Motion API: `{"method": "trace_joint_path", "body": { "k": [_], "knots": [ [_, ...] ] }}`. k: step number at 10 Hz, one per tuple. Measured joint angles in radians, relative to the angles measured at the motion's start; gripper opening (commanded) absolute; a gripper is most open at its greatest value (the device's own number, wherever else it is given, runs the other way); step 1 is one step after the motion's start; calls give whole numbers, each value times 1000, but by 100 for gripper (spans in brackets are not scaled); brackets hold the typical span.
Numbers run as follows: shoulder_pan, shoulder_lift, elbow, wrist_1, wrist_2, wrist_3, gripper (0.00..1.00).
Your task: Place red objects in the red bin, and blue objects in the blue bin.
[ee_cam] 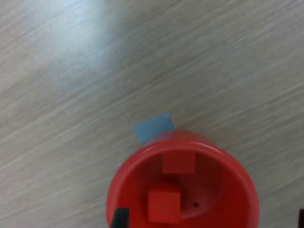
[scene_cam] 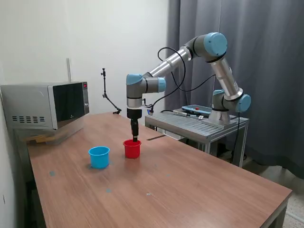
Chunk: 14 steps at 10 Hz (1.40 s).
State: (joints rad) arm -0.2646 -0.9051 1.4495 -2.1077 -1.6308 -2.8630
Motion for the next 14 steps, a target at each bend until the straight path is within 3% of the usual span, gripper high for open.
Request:
{"method": "trace_joint_path", "body": {
  "k": [2,5,8,10,12,14],
  "knots": [
    [2,-17,5,2,-4,-3,100],
    [5,-156,21,36,-9,-22,100],
    [31,-335,42,202,-8,-203,100],
    [68,-429,45,252,-4,-308,100],
    [101,-516,43,285,-2,-353,100],
    [117,-584,40,407,-2,-363,100]
  ]
}}
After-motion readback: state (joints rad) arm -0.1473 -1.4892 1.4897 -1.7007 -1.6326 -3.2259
